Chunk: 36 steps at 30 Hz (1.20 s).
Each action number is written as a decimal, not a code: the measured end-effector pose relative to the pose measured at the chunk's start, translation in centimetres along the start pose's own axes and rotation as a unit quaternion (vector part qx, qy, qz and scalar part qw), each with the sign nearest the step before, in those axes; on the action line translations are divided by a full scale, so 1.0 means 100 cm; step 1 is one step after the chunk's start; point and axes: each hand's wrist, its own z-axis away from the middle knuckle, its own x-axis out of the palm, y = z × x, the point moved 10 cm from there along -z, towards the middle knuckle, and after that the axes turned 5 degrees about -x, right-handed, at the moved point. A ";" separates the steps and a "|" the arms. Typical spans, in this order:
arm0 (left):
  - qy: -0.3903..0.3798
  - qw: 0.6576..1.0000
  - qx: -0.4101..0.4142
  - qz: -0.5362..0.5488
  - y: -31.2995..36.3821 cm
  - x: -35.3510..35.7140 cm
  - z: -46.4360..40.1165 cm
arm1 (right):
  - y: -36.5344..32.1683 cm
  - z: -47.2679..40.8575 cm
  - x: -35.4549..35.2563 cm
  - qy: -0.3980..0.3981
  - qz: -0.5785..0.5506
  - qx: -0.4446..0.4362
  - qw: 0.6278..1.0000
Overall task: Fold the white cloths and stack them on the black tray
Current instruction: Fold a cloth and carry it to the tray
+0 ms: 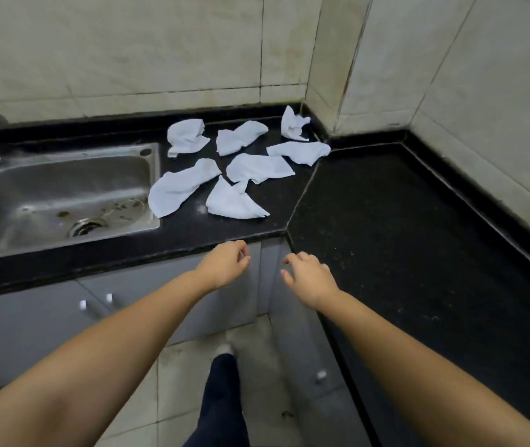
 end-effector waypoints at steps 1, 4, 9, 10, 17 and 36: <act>-0.004 1.000 0.007 -0.007 -0.004 -0.004 -0.022 | 0.002 -0.023 0.000 -0.001 -0.004 0.009 1.000; -0.018 0.999 0.020 -0.023 -0.021 -0.019 -0.084 | 0.002 -0.087 -0.003 0.003 -0.027 0.034 0.999; -0.040 0.986 0.108 -0.117 -0.028 -0.033 -0.162 | -0.006 -0.164 -0.001 0.004 -0.050 0.065 0.997; -0.039 0.979 0.134 -0.147 -0.024 -0.033 -0.173 | -0.006 -0.174 0.002 -0.001 -0.049 0.074 0.996; 0.001 0.920 0.286 -0.267 -0.016 -0.024 -0.205 | 0.002 -0.209 -0.002 0.013 -0.012 0.093 0.995; -0.022 0.965 0.211 0.151 0.083 -0.100 -0.229 | 0.114 -0.095 -0.168 0.212 -0.406 0.152 0.876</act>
